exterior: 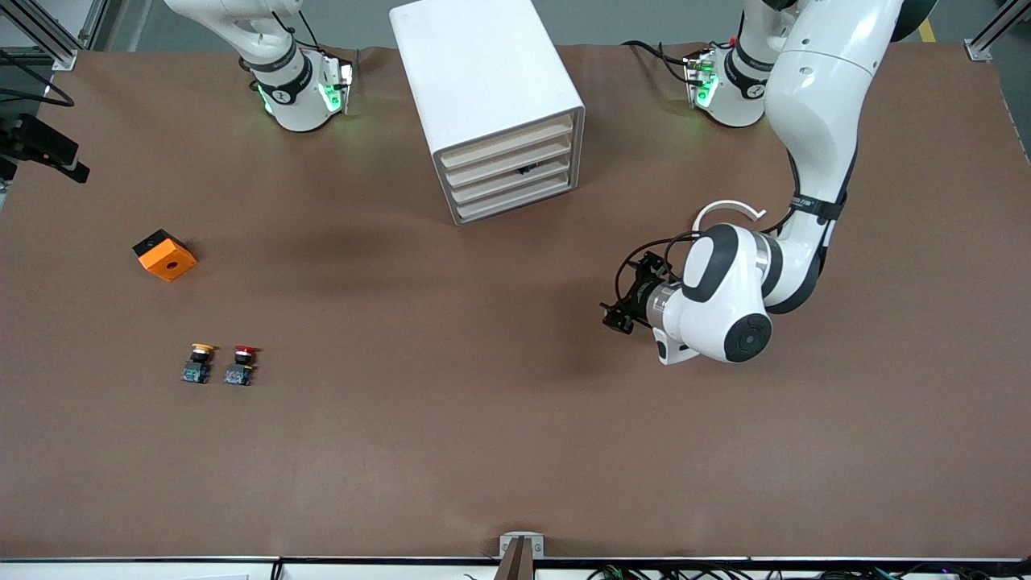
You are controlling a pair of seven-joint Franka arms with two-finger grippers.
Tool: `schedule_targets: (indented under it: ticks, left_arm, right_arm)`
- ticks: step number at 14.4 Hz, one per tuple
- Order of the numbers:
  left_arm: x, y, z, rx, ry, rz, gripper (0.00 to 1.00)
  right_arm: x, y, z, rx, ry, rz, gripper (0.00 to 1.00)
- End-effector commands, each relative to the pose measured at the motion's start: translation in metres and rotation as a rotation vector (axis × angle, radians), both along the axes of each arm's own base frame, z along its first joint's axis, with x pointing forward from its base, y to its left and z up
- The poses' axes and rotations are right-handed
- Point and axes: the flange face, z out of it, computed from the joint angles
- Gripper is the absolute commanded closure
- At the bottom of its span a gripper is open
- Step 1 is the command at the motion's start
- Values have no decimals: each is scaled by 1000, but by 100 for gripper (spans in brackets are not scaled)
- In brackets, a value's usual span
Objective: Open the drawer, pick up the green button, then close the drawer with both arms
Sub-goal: 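Grasp the drawer front of the white cabinet with the left gripper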
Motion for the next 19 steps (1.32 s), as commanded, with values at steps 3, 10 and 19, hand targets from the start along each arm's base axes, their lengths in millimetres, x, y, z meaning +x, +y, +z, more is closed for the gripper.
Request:
schedule_targets:
  ticks: [3,10,19]
  left_arm:
    - [1,-11,-12,40,125,176,0]
    - [-20,-29,-30,139,355,278,0]
    - [-37,-45,-71,309,619,389,0]
  right_arm:
    - [-7,-5,1,-3,-5,-7,0]
    - [-7,-5,1,-3,-5,-5,0]
    - [-7,-5,1,-3,-5,-5,0]
